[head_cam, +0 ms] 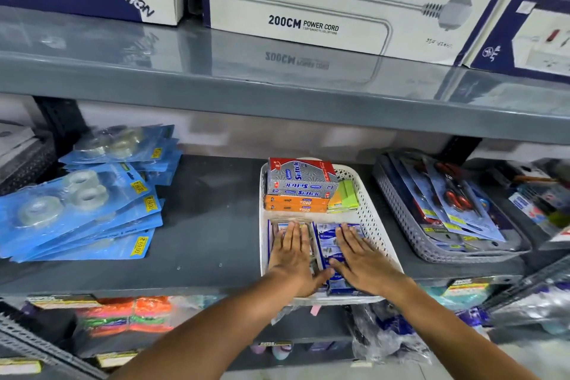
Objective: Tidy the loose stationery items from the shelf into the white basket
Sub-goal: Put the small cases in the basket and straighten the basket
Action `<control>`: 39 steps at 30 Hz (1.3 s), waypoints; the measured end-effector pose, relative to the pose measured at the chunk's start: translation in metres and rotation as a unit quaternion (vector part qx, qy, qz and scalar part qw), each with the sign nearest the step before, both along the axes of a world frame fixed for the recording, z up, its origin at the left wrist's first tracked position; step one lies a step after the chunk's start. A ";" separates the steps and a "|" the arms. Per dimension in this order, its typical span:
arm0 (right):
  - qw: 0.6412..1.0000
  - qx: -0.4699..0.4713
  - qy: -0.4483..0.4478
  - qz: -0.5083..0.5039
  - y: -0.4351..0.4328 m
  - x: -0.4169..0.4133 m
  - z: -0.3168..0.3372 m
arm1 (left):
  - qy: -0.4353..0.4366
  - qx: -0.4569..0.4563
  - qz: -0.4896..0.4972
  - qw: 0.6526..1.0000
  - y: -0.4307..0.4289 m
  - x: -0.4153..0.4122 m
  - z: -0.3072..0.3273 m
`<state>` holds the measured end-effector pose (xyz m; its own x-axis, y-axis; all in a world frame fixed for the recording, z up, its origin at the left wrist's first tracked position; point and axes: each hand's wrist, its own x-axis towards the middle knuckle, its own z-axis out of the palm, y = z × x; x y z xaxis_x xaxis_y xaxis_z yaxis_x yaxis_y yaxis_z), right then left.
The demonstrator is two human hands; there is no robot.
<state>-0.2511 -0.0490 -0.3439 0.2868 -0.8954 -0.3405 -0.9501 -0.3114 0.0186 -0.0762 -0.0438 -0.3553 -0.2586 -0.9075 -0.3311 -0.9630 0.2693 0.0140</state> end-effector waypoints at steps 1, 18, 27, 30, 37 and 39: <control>1.000 0.000 0.008 0.002 -0.001 0.000 -0.003 | -0.009 0.012 -0.007 1.000 -0.001 0.001 -0.001; 0.999 0.042 -0.008 0.025 -0.003 -0.006 0.016 | 0.027 0.094 -0.063 0.993 -0.020 0.023 0.029; 0.992 0.058 0.029 0.108 -0.003 -0.016 0.013 | -0.142 0.024 -0.074 0.987 -0.019 0.025 0.004; 0.991 0.081 0.014 0.104 -0.006 -0.017 0.019 | -0.151 0.038 -0.085 0.984 -0.019 0.025 0.007; 0.985 0.098 0.017 0.144 -0.020 -0.027 0.036 | -0.074 0.027 -0.144 0.986 -0.012 0.027 0.037; 0.984 0.100 0.023 0.149 -0.022 -0.027 0.036 | -0.074 0.033 -0.137 0.987 -0.009 0.023 0.037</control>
<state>-0.2784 -0.0710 -0.3084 0.5069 -0.6882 -0.5191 -0.8157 -0.5777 -0.0305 -0.0534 -0.0527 -0.3182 -0.4363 -0.7847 -0.4402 -0.8468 0.5235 -0.0940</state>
